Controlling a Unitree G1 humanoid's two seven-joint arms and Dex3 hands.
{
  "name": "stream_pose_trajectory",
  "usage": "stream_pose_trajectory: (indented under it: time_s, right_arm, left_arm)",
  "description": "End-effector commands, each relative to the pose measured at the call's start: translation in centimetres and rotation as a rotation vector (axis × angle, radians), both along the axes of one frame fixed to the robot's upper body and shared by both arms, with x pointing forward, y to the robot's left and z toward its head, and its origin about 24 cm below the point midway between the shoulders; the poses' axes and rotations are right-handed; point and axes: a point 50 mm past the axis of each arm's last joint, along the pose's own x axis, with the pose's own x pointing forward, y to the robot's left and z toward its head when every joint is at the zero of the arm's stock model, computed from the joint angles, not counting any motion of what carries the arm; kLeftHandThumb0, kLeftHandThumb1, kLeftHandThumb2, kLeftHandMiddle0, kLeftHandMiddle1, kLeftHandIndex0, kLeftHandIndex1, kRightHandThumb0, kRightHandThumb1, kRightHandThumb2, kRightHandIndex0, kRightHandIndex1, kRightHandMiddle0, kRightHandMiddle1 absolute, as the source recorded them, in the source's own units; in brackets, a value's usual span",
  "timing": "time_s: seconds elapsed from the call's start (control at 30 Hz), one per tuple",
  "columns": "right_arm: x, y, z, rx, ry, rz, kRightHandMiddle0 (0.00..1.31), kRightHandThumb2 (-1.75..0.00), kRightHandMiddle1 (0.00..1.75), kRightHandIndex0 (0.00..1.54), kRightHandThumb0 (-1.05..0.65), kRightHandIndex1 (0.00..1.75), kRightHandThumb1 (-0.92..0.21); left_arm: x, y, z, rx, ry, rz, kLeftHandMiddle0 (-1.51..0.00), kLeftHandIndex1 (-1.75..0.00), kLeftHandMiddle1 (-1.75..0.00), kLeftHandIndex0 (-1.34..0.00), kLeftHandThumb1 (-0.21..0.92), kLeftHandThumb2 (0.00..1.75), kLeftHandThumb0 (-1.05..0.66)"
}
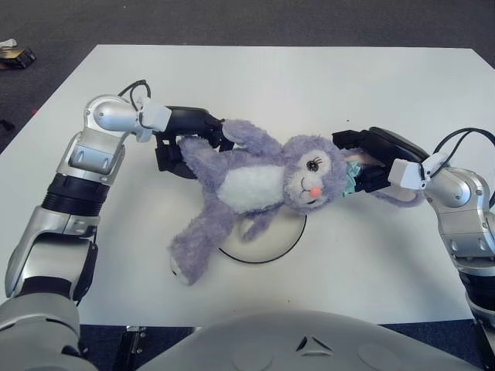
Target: Put the doll into the plate.
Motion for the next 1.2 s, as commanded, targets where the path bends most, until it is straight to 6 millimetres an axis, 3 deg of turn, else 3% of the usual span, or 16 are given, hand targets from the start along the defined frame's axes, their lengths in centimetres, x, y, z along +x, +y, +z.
stream_pose_trajectory:
  time_s: [0.0,0.1,0.17,0.2,0.23,0.4,0.57,0.63,0.7,0.87,1.0,1.03,1.1,1.17]
  right_arm:
    - [-0.2,-0.2,0.4,-0.008,0.000,-0.005,0.54,-0.10,1.75,0.72,-0.28,1.75,-0.92]
    - [-0.2,-0.3,0.4,-0.007,0.006,-0.016,0.48,-0.20,1.64,0.67,-0.32,1.75,-0.92]
    - [-0.3,-0.4,0.5,-0.007,0.012,-0.024,0.46,-0.25,1.57,0.64,-0.34,1.75,-0.92]
    - [-0.3,-0.4,0.5,-0.007,0.014,-0.027,0.46,-0.25,1.56,0.64,-0.34,1.75,-0.92]
    - [-0.3,-0.4,0.5,-0.006,0.016,-0.030,0.45,-0.27,1.52,0.62,-0.35,1.75,-0.92]
    - [-0.4,-0.6,0.7,-0.005,0.021,-0.038,0.44,-0.28,1.50,0.62,-0.36,1.75,-0.92]
    - [-0.4,-0.9,0.9,0.029,0.005,-0.030,0.44,-0.29,1.49,0.62,-0.36,1.75,-0.92]
    - [-0.4,-1.2,1.1,0.073,-0.019,-0.020,0.37,-0.19,1.31,0.56,-0.47,1.75,-0.92]
    - [-0.4,-1.3,1.1,0.088,-0.025,-0.014,0.33,-0.12,1.18,0.51,-0.55,1.75,-0.92]
    - [-0.4,-1.5,1.1,0.109,-0.026,-0.004,0.30,-0.05,1.11,0.35,-0.62,1.75,-0.92]
    - [-0.5,-1.7,1.4,0.148,0.011,-0.006,0.29,-0.04,1.10,0.32,-0.63,1.75,-0.92]
    - [-0.5,-1.9,1.7,0.176,0.040,-0.006,0.26,-0.04,1.04,0.29,-0.65,1.61,-0.91]
    - [-0.7,-2.1,2.2,0.212,0.093,-0.009,0.23,-0.02,0.82,0.29,-0.73,1.09,-0.90]
    - [-0.8,-2.2,2.5,0.222,0.118,-0.013,0.23,-0.01,0.68,0.32,-0.77,0.81,-0.90]
  left_arm:
    - [0.3,-0.3,0.2,0.011,-0.017,-0.009,-0.64,-1.65,-1.73,-0.58,0.59,0.69,-0.08]
    - [0.5,-0.3,0.4,0.022,-0.014,-0.013,-0.58,-1.50,-1.69,-0.55,0.52,0.86,-0.04]
    - [0.5,-0.3,0.5,0.038,-0.010,-0.014,-0.57,-1.41,-1.64,-0.55,0.53,0.86,-0.02]
    - [0.5,-0.3,0.6,0.045,-0.009,-0.015,-0.58,-1.37,-1.62,-0.56,0.54,0.83,-0.02]
    - [0.6,-0.2,0.7,0.050,-0.008,-0.015,-0.60,-1.27,-1.53,-0.57,0.62,0.68,-0.01]
    - [0.5,-0.2,0.8,0.060,-0.011,-0.018,-0.65,-1.11,-1.37,-0.60,0.80,0.33,-0.01]
    - [0.5,-0.1,1.0,0.058,-0.037,-0.024,-0.66,-1.08,-1.34,-0.61,0.83,0.25,-0.01]
    - [0.5,0.1,1.2,0.054,-0.071,-0.031,-0.54,-1.06,-1.24,-0.47,0.82,0.16,-0.33]
    - [0.5,0.1,1.2,0.054,-0.084,-0.034,-0.46,-1.05,-1.18,-0.37,0.82,0.08,-0.54]
    - [0.6,0.3,1.4,0.058,-0.098,-0.037,-0.37,-1.00,-1.09,-0.28,0.81,0.02,-0.66]
    - [0.7,0.5,1.8,0.063,-0.099,-0.028,-0.36,-0.98,-1.07,-0.27,0.81,0.01,-0.68]
    - [0.7,0.7,2.1,0.067,-0.099,-0.020,-0.35,-0.92,-1.00,-0.25,0.81,0.01,-0.68]
    - [0.8,1.0,2.4,0.074,-0.096,-0.005,-0.38,-0.63,-0.67,-0.25,0.80,0.00,-0.67]
    - [0.9,1.2,2.6,0.078,-0.094,0.001,-0.43,-0.44,-0.42,-0.28,0.80,0.00,-0.68]
